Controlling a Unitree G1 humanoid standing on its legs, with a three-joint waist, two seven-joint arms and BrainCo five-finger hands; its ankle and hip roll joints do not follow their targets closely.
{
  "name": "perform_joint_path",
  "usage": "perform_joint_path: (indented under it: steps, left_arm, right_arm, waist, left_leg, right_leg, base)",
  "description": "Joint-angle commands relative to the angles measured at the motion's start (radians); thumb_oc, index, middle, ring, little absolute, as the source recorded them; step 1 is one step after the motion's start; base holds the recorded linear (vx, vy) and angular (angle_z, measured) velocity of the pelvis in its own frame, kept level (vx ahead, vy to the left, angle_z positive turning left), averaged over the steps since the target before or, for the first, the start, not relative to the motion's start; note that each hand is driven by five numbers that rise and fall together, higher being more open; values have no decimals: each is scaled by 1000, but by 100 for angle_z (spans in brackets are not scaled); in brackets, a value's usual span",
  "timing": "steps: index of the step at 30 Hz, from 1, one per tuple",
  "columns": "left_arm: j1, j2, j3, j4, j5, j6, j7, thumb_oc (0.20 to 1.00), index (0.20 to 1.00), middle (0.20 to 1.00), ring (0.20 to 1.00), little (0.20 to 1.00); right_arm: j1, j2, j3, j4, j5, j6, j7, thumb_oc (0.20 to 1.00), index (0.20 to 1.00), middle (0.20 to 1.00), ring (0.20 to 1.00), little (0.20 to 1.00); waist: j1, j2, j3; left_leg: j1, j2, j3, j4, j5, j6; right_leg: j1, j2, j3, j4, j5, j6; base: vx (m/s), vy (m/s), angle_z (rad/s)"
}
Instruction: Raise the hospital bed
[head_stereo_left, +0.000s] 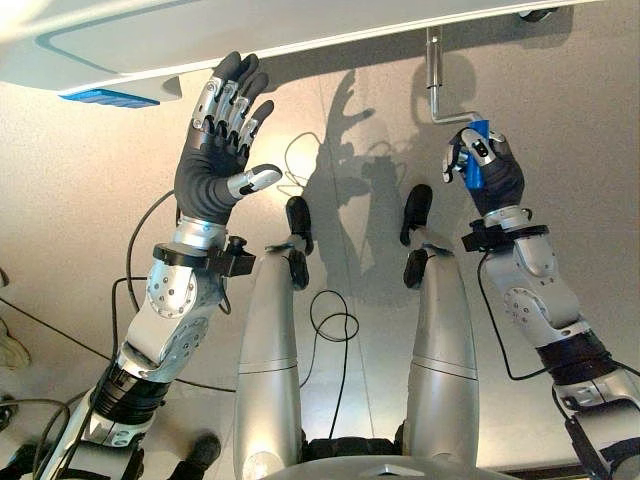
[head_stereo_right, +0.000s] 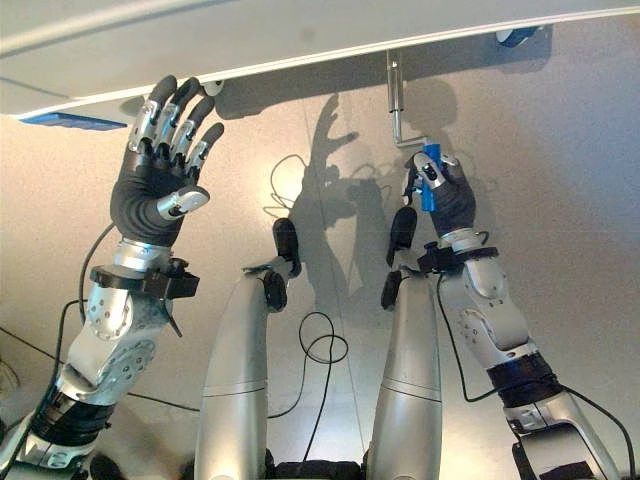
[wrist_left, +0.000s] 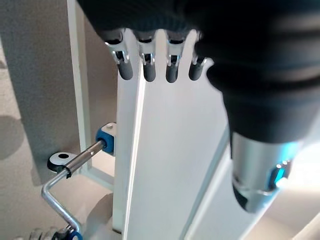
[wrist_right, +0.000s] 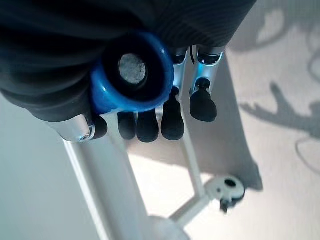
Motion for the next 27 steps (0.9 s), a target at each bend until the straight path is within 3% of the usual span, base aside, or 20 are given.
perform_joint_path:
  steps: [1, 8, 14, 27]
  left_arm:
    - [25, -16, 32, -117, -13, -70, -30, 1000, 1000, 1000, 1000, 1000]
    - [24, 3, 37, -97, -26, -79, -52, 1000, 1000, 1000, 1000, 1000]
    - [28, 6, 19, -84, -18, -81, -59, 1000, 1000, 1000, 1000, 1000]
    - [0, 31, -45, -72, -16, -85, -75, 1000, 1000, 1000, 1000, 1000]
  right_arm:
    - [-123, -32, -164, -52, -22, -170, -72, 200, 200, 200, 200, 200]
    - [-102, -41, -160, 50, -148, -126, -122, 200, 200, 200, 200, 200]
    - [-156, -89, -144, 209, -256, -83, -177, 200, 200, 200, 200, 200]
    - [-316, -156, 20, 662, -456, 30, -198, 200, 200, 200, 200, 200]
  waist:
    - [-3, 7, -30]
    - [-2, -6, -30]
    - [7, 5, -30]
    - [24, 28, -30]
  left_leg:
    - [-2, -59, -29, -153, 164, -59]
    - [19, -54, -28, -179, 170, -60]
    - [29, -50, -28, -205, 174, -60]
    - [30, -47, -31, -219, 183, -59]
  right_leg:
    - [26, 22, -75, 57, 25, 0]
    - [46, 22, -76, 34, 27, -3]
    - [56, 23, -81, 13, 24, -7]
    - [53, 23, -82, 11, 25, -12]
  base:
    - [-6, -44, -2]
    - [-11, -42, -1]
    - [-24, 0, -3]
    - [-2, -2, -1]
